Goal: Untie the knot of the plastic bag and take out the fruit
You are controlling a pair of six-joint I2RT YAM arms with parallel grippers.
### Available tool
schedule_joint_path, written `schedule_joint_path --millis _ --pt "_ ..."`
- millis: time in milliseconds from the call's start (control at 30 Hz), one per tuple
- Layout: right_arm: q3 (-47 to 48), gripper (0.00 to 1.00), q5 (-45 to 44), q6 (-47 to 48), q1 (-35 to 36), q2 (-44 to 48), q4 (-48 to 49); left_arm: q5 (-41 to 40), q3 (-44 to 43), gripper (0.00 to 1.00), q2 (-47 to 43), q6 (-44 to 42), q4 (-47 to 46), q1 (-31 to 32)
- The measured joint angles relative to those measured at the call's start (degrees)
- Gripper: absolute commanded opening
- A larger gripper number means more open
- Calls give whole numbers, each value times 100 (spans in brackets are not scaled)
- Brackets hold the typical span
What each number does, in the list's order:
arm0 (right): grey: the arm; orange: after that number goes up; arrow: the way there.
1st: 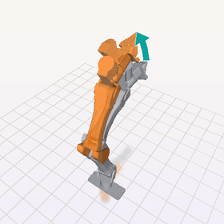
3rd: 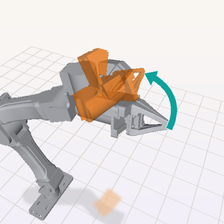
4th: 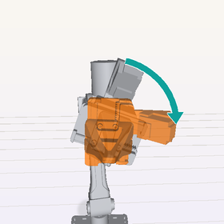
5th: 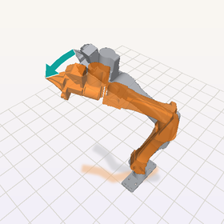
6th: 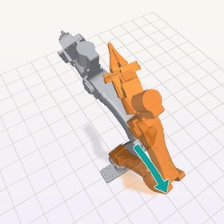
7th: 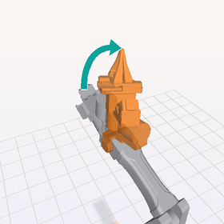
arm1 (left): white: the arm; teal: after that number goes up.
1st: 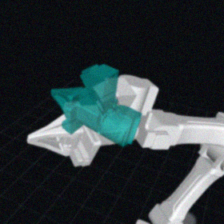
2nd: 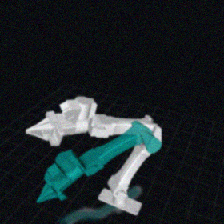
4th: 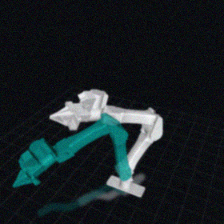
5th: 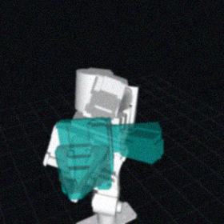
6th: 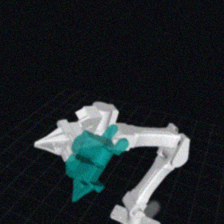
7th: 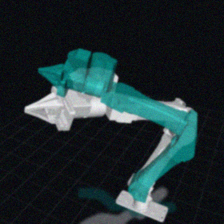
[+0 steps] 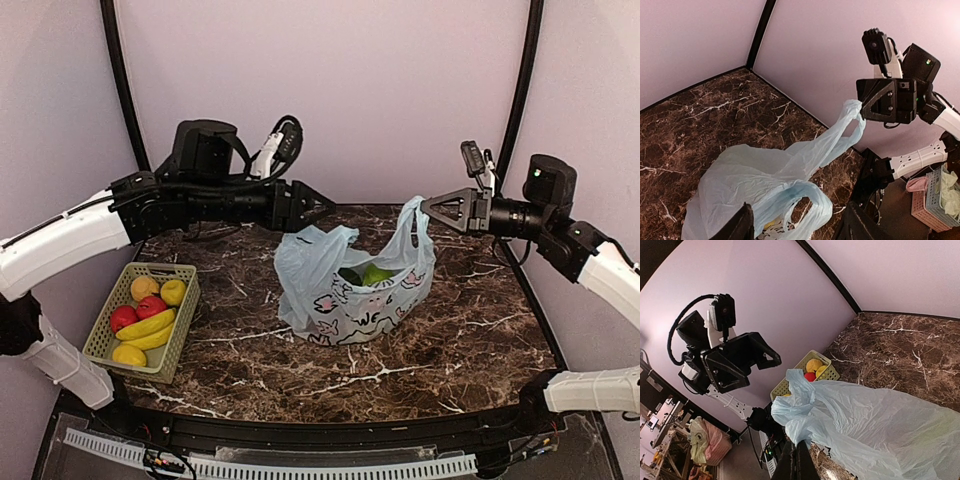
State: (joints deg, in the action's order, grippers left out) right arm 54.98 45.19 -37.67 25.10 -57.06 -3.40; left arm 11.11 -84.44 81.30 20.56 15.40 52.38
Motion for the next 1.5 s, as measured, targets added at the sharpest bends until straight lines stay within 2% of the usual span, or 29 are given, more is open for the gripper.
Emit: schedule_joint_path --millis 367,567,767,833,933,1067,1133,1267,1500 --pt "-50 0 0 79 2 -125 2 -378 -1209 64 1064 -472 1163 420" --pt "-52 0 -2 98 0 -133 2 -986 -1862 69 1392 -837 1731 693" --pt "-55 0 -2 98 0 -140 4 -1661 -2177 70 1744 -1119 2247 870" --pt "-57 0 -2 98 0 -146 7 -1856 -2284 60 1886 -1191 2413 905" --pt "-85 0 -20 98 0 -149 15 -2094 -2350 36 2024 -1263 2542 929" --pt "-138 0 -197 105 0 -146 -11 -2472 -2352 12 2081 -1290 2677 927" --pt "-142 0 -407 149 0 -153 -87 -2680 -2354 7 2081 -1357 2693 914" --pt "173 0 -942 400 -52 -361 -514 -2750 -2387 6 2044 -1397 2640 713" --pt "1569 0 -1528 881 -219 -702 -1113 -2352 -2382 1 1364 -1414 2205 -271"
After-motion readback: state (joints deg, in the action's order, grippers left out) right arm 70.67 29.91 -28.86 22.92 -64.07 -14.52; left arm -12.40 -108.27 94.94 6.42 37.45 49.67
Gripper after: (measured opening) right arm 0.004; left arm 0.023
